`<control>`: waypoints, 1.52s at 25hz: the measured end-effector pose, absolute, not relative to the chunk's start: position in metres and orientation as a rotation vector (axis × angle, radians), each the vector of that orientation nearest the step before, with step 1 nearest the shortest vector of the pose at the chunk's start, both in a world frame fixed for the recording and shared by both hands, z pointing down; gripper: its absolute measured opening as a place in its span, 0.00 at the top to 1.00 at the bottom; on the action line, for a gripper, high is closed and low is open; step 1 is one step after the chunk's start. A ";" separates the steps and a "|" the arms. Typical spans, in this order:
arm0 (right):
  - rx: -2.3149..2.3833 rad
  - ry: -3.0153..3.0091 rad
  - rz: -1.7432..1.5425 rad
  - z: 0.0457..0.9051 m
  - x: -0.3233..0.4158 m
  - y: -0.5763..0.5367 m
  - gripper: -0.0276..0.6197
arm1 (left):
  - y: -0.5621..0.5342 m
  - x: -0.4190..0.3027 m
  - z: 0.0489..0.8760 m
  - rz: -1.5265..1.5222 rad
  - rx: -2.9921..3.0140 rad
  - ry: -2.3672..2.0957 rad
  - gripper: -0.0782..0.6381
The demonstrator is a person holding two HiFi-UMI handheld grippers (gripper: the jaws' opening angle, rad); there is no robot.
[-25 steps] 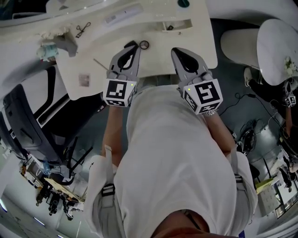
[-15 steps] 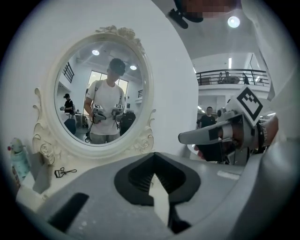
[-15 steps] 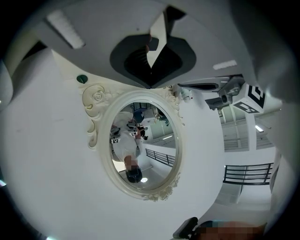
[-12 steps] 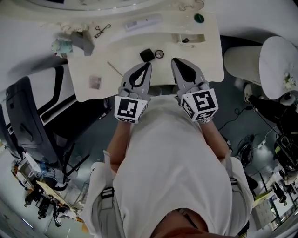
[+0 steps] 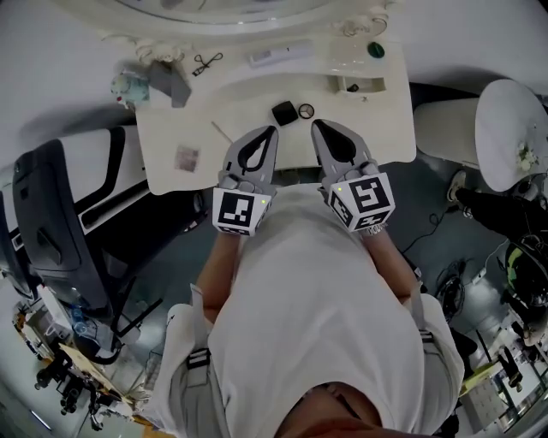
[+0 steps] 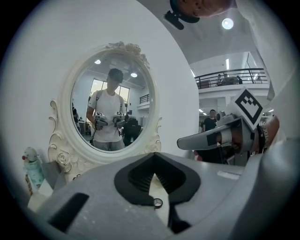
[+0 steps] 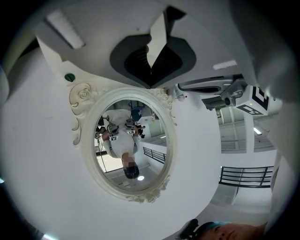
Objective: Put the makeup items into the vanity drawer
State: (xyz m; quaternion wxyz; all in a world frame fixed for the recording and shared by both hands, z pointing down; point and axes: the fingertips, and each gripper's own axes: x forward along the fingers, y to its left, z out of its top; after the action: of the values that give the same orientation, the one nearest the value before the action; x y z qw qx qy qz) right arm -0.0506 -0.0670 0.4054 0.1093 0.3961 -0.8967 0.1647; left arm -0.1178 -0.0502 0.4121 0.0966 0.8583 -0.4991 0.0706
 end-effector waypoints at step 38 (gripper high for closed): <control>0.818 -2.624 0.454 0.425 -0.086 -0.061 0.95 | -0.015 -0.213 0.545 0.464 1.812 -1.907 0.88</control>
State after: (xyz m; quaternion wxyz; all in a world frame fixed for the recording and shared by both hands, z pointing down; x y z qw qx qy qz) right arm -0.0862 -0.0613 0.4246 0.1772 0.2890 -0.9270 0.1603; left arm -0.2126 -0.0151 0.5447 0.2332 0.6596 -0.6942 0.1691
